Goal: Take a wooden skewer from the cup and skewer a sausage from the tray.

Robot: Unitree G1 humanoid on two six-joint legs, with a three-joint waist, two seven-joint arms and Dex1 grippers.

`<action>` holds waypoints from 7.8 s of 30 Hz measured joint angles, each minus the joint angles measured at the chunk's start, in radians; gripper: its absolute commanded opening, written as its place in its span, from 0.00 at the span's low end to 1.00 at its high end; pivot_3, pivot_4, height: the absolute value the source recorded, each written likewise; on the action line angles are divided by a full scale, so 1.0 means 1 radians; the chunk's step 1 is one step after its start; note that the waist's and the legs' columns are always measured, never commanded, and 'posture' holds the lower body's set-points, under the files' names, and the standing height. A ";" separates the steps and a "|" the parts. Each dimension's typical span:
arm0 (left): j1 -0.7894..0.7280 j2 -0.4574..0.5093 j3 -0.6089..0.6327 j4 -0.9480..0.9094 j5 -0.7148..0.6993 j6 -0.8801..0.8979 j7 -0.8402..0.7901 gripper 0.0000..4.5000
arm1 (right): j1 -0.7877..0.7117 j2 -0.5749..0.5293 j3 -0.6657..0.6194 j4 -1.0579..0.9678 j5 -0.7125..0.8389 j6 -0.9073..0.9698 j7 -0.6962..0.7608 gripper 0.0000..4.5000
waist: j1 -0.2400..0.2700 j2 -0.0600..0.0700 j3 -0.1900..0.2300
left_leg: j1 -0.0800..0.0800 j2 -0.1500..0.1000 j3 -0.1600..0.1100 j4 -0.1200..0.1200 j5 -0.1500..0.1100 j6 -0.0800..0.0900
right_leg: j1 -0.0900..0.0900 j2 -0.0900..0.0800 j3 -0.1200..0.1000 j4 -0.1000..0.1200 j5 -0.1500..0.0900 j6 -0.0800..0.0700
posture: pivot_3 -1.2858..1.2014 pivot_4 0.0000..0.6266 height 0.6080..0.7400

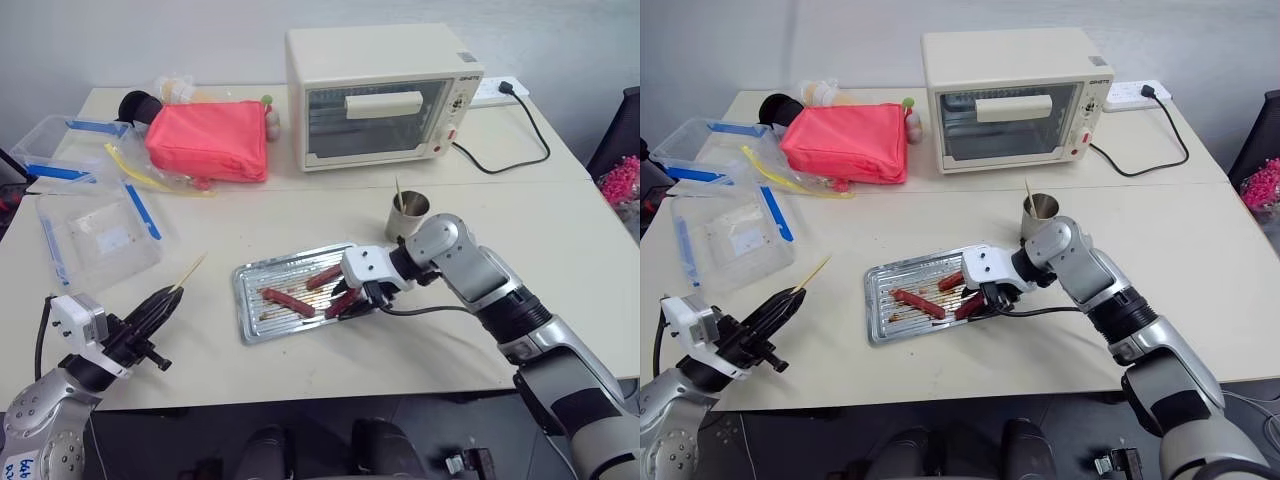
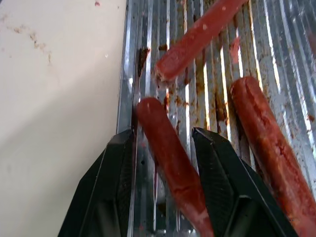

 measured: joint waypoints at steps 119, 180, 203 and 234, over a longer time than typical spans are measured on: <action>-0.208 0.204 -0.346 -0.029 0.041 0.109 -0.361 0.00 | 0.051 -0.089 -0.094 -0.241 0.230 0.188 0.060 0.03 | 0.002 0.000 0.000 | 0.000 -0.001 0.001 0.000 0.000 0.000 | -0.001 0.002 0.001 0.001 0.000 0.000 | 0.52 0.24 1.00; -0.481 0.022 -0.514 0.161 0.190 0.155 -0.381 0.00 | 0.022 -0.069 -0.114 -0.228 0.163 0.221 0.082 0.03 | 0.005 0.000 0.000 | 0.000 -0.002 0.001 0.002 0.001 0.002 | 0.000 0.004 -0.001 0.002 0.000 0.000 | 0.52 0.24 1.00; -0.298 0.159 -0.331 0.119 0.152 0.085 -0.403 0.00 | 0.163 -0.181 -0.279 -0.340 0.361 0.219 0.089 0.99 | 0.004 0.000 0.000 | 0.000 -0.001 0.000 0.001 0.001 0.002 | 0.000 0.001 -0.001 0.002 0.000 0.000 | 0.52 0.24 1.00; -0.548 -0.068 0.144 0.321 0.135 0.090 0.665 0.45 | 0.500 0.153 -0.583 -0.513 0.618 -0.007 -0.389 1.00 | 0.027 -0.006 -0.002 | 0.001 -0.002 0.001 0.001 0.001 0.002 | 0.001 0.003 -0.003 0.003 0.001 0.001 | 0.52 0.24 1.00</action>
